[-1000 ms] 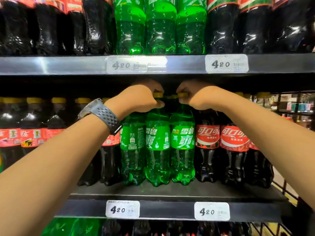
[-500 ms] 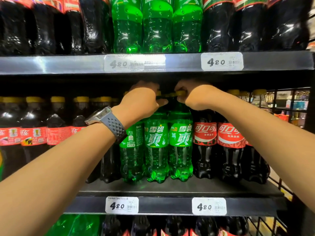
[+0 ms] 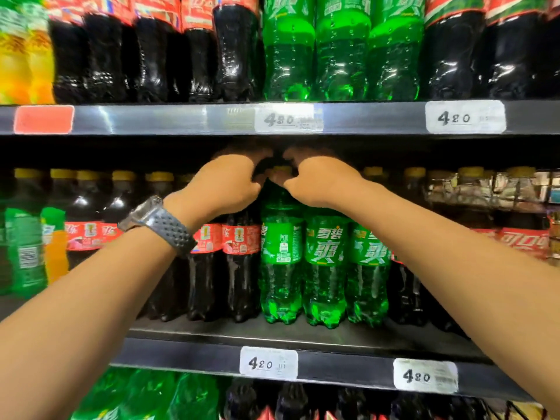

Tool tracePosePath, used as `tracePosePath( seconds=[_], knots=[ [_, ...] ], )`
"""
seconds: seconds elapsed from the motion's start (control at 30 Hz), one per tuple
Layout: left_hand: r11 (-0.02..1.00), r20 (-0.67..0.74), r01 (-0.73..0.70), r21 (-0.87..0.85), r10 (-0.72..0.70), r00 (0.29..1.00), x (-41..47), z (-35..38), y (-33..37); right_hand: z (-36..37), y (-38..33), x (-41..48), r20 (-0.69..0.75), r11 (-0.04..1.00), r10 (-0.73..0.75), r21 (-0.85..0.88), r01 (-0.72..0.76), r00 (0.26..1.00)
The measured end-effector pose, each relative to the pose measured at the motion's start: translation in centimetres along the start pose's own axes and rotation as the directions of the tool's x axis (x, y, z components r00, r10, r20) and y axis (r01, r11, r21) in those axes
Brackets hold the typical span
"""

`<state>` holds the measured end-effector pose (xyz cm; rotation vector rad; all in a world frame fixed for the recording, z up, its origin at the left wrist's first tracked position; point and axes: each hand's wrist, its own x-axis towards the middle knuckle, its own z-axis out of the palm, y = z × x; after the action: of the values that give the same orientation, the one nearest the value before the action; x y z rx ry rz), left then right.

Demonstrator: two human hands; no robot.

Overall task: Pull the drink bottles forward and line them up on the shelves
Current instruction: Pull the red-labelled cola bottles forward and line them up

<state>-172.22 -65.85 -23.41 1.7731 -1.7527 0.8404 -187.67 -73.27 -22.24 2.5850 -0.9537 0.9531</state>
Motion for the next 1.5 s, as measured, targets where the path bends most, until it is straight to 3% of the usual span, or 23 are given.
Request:
tracePosePath(
  seconds=[0.17, 0.3, 0.47, 0.63, 0.73, 0.9, 1.1, 1.2, 1.33, 1.5],
  knots=[
    [0.99, -0.065, 0.042, 0.135, -0.034, 0.997, -1.1, 1.0, -2.9, 0.6, -2.3, 1.1, -0.07, 0.97, 0.103, -0.213, -0.116, 0.992],
    [1.0, 0.054, 0.023, 0.009, -0.023, 0.998, -1.2, 1.2, -4.2, 0.3, -2.6, 1.4, 0.028, 0.977, 0.171, -0.134, -0.166, 0.985],
    [0.995, 0.086, 0.012, -0.098, -0.004, 0.996, -1.2, 0.3, -4.2, -0.9, -2.3, 2.0, 0.197, 0.993, 0.074, -0.102, -0.055, 0.978],
    [0.994, 0.025, 0.101, -0.038, -0.1, 0.995, -1.3, 1.2, -2.9, -0.5, -1.6, 1.8, 0.106, 0.993, 0.09, -0.091, -0.08, 0.99],
    [0.992, 0.009, 0.126, -0.008, -0.126, 0.992, -1.2, 0.9, -2.8, -0.3, -1.1, 2.1, 0.124, 0.997, 0.034, -0.069, -0.026, 0.992],
    [0.964, 0.141, 0.147, -0.222, -0.118, 0.983, -0.9, -0.4, -3.9, -0.5, -0.6, 2.2, 0.153, 0.997, -0.034, -0.062, 0.044, 0.988],
    [0.981, -0.008, 0.058, -0.186, -0.06, 0.998, -1.3, 0.2, -3.6, -0.4, -0.9, 1.9, 0.142, 0.998, -0.025, -0.049, 0.032, 0.99],
    [0.987, -0.032, 0.021, -0.16, -0.026, 0.999, -1.2, 0.4, -3.9, -0.3, -1.5, 1.0, 0.061, 1.0, -0.016, -0.016, 0.017, 0.998],
    [0.996, -0.085, -0.055, -0.072, 0.049, 0.995, -2.1, -1.0, -5.9, 0.4, -5.2, 1.1, -0.076, 0.985, -0.171, 0.021, 0.173, 0.982],
    [0.996, -0.113, -0.033, 0.085, 0.043, 0.993, -4.1, -4.0, -11.6, 3.0, -9.4, 3.4, -0.013, 0.983, -0.174, 0.062, 0.175, 0.985]
  ],
)
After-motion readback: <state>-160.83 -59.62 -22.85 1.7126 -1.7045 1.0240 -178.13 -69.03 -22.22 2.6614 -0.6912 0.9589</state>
